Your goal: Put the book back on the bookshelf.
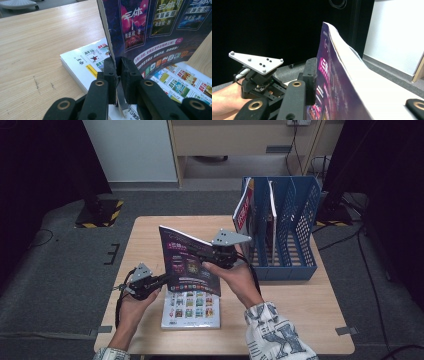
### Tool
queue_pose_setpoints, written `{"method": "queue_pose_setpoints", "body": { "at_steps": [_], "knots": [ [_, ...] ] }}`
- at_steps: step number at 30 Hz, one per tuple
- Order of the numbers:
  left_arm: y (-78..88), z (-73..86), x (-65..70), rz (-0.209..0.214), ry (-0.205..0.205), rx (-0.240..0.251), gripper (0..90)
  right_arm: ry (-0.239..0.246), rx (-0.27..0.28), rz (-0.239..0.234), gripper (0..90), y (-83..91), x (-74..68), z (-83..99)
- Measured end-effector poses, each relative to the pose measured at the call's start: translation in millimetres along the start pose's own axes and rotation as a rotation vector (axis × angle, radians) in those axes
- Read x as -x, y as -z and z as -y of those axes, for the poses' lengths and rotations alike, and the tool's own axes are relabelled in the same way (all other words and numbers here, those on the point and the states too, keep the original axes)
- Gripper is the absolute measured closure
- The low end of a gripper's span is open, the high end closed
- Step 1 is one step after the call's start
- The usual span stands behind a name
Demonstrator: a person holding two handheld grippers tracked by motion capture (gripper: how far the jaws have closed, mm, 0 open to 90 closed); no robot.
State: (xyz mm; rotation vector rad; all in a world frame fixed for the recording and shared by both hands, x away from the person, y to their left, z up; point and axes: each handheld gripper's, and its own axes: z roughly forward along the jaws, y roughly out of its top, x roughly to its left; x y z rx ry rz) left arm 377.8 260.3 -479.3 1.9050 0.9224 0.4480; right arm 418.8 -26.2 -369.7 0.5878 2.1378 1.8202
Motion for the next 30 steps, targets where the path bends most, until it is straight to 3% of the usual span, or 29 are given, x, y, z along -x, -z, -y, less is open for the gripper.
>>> {"method": "queue_pose_setpoints", "body": {
  "at_steps": [9,22,30],
  "knots": [
    [-0.2,1.6,-1.1,0.004,0.015,0.003,82.5,-0.013,0.024,0.033,82.5,-1.1,0.7,2.2],
    [0.3,1.4,-1.5,0.007,0.01,0.002,82.3,-0.003,-0.023,0.055,83.0,-2.7,0.1,-2.4],
    [-0.6,2.6,-3.7,0.009,0.034,0.01,81.2,0.005,-0.035,0.062,83.9,-5.0,-0.6,-4.7]
  ]
}}
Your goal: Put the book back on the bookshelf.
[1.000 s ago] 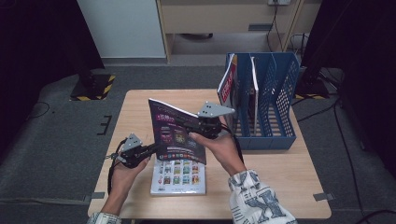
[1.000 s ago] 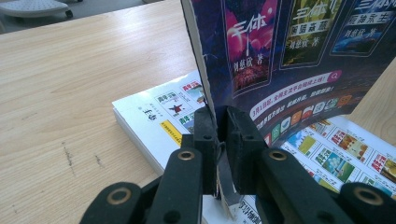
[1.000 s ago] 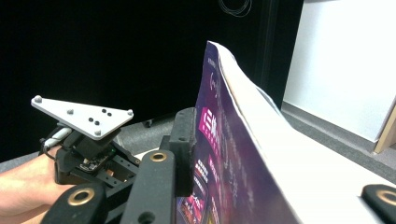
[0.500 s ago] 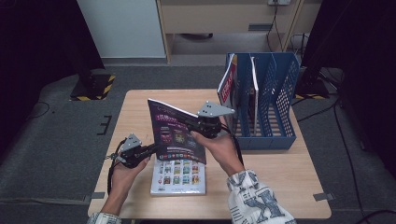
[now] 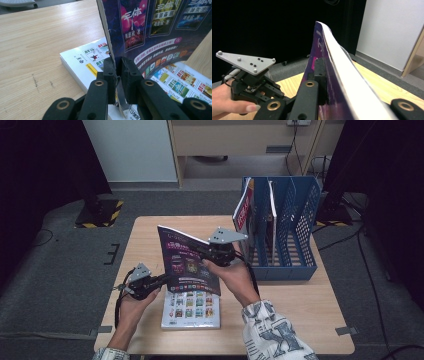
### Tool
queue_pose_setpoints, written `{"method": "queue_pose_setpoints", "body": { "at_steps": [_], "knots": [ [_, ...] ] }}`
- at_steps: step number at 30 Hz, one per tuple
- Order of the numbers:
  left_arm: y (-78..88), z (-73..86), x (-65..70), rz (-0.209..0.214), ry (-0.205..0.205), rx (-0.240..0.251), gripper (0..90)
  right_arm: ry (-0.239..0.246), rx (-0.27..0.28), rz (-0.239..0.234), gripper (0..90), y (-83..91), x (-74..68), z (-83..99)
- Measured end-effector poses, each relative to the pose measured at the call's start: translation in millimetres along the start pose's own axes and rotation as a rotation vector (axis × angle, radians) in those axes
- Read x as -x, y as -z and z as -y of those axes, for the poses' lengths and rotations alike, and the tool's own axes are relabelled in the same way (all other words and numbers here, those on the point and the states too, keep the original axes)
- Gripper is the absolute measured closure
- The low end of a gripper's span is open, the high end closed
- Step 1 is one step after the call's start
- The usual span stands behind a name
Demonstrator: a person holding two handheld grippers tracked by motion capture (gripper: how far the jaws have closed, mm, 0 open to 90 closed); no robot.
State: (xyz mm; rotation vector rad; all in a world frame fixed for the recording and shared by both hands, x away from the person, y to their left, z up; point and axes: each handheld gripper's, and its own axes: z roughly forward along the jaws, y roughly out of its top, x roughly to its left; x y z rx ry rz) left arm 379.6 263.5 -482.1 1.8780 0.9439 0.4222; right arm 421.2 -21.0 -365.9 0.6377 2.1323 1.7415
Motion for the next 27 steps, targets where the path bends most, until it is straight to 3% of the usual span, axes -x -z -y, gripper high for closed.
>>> {"method": "queue_pose_setpoints", "body": {
  "at_steps": [4,8,9,10,11,17,23,27],
  "knots": [
    [1.3,1.2,-2.9,-0.007,0.024,0.026,76.5,-0.001,0.017,0.01,84.0,2.2,-0.5,-0.1],
    [4.0,5.6,-12.7,-0.052,0.079,0.03,57.4,-0.001,0.03,0.01,84.0,2.7,-2.9,-1.8],
    [4.6,7.0,-16.0,-0.064,0.094,0.028,46.3,0.0,0.037,0.012,84.0,3.3,-3.1,-3.3],
    [5.1,7.9,-18.3,-0.072,0.108,0.026,46.3,0.0,0.037,0.012,84.0,3.3,-3.1,-3.3],
    [6.3,9.3,-22.1,-0.094,0.12,0.021,38.4,0.002,0.044,0.017,84.1,4.6,-2.9,-5.0],
    [8.6,17.0,-36.5,-0.193,0.122,-0.036,24.0,0.007,0.052,0.029,84.1,9.3,-1.5,-7.6],
    [8.4,24.3,-46.6,-0.234,0.116,-0.089,11.1,-0.015,0.07,0.051,84.1,21.0,5.9,-9.7],
    [5.8,29.4,-50.7,-0.262,0.133,-0.136,6.4,-0.008,0.079,0.063,84.1,28.4,6.3,-13.8]
  ]
}}
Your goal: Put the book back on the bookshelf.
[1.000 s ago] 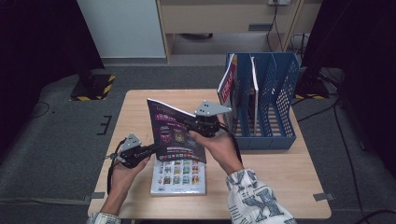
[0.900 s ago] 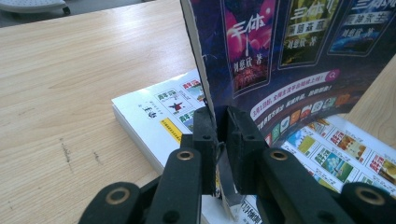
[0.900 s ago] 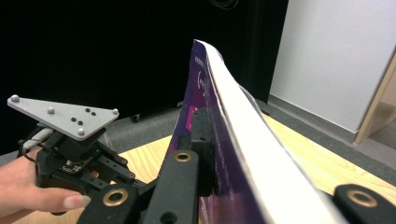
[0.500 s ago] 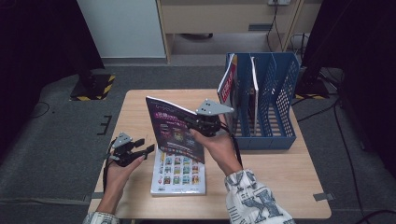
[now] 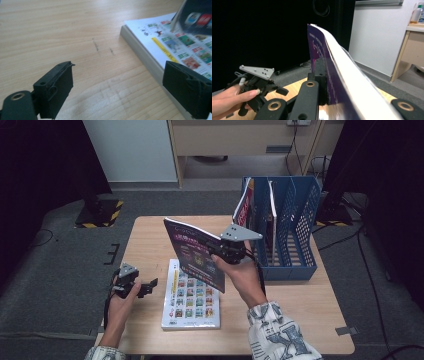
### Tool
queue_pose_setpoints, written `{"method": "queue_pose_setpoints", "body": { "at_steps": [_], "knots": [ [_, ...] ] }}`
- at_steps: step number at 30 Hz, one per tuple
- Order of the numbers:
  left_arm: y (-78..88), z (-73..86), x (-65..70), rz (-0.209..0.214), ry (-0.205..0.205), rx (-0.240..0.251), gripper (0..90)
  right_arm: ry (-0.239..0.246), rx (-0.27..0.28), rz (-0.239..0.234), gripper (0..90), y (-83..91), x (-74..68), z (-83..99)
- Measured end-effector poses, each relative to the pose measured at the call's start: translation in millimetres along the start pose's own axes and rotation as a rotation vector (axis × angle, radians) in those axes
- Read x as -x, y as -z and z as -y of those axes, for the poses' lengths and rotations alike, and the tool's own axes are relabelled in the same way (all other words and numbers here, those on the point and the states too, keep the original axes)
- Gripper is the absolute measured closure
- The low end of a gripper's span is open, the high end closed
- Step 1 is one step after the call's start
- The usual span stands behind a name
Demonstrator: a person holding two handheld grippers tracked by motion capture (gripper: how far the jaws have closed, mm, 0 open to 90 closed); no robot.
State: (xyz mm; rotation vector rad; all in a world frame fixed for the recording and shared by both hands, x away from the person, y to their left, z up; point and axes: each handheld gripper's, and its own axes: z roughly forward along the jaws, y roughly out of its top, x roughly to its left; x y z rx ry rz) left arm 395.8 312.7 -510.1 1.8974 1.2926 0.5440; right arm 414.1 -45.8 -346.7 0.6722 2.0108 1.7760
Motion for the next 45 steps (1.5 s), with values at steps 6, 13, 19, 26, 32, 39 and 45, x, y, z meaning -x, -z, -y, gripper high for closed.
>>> {"method": "queue_pose_setpoints", "body": {
  "at_steps": [6,13,19,26,32,39,45],
  "knots": [
    [-5.9,4.3,-2.5,-0.053,0.004,-0.049,3.9,-0.009,0.014,0.016,84.0,12.6,3.6,-3.7],
    [-12.6,9.2,-1.8,-0.065,-0.025,-0.102,4.6,-0.022,0.021,0.025,84.0,28.8,4.7,-1.5],
    [-16.2,10.8,0.5,-0.06,-0.035,-0.109,4.5,-0.026,0.024,0.032,84.0,40.0,6.2,1.0],
    [-20.0,12.7,1.9,-0.048,-0.041,-0.129,4.6,-0.023,0.014,0.043,84.0,48.9,8.5,4.4],
    [-22.0,13.6,4.5,-0.05,-0.06,-0.142,4.5,-0.026,0.016,0.052,84.0,62.3,9.6,5.9],
    [-22.9,16.1,5.5,-0.047,-0.062,-0.124,2.1,-0.029,0.012,0.075,84.0,81.0,11.9,11.5],
    [-23.1,16.1,5.9,-0.047,-0.061,-0.125,1.7,-0.034,0.019,0.075,84.0,96.5,13.3,15.7]
  ]
}}
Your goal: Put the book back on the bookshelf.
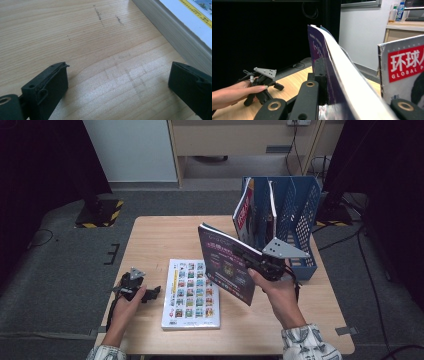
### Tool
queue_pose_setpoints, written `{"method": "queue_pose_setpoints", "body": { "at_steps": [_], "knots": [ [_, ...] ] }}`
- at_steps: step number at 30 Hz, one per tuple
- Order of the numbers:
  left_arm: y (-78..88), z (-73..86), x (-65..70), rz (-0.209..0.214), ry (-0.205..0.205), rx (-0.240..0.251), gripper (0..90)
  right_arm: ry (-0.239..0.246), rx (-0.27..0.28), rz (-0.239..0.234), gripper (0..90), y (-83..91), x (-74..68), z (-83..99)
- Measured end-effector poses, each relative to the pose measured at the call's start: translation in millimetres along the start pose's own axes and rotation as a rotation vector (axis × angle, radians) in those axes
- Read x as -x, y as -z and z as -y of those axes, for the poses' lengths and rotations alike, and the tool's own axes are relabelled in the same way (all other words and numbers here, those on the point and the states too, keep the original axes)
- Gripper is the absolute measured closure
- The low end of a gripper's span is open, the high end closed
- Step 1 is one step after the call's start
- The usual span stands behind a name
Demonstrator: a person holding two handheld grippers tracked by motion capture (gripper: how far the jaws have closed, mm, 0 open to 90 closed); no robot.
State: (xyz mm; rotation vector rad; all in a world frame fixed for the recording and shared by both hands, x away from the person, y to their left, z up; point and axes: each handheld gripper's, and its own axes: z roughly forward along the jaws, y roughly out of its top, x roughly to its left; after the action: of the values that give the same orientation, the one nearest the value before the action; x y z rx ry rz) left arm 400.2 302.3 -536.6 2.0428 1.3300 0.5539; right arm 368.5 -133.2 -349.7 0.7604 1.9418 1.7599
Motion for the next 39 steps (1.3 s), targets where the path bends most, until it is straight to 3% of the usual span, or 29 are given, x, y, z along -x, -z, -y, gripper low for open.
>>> {"method": "queue_pose_setpoints", "body": {
  "at_steps": [13,39],
  "knots": [
    [0.2,0.2,1.0,0.003,-0.004,0.001,1.7,0.002,0.013,0.018,84.0,26.7,7.3,-0.9],
    [0.0,0.0,1.3,0.005,-0.006,0.003,2.2,-0.009,0.007,0.045,84.0,59.1,21.6,2.5]
  ]
}}
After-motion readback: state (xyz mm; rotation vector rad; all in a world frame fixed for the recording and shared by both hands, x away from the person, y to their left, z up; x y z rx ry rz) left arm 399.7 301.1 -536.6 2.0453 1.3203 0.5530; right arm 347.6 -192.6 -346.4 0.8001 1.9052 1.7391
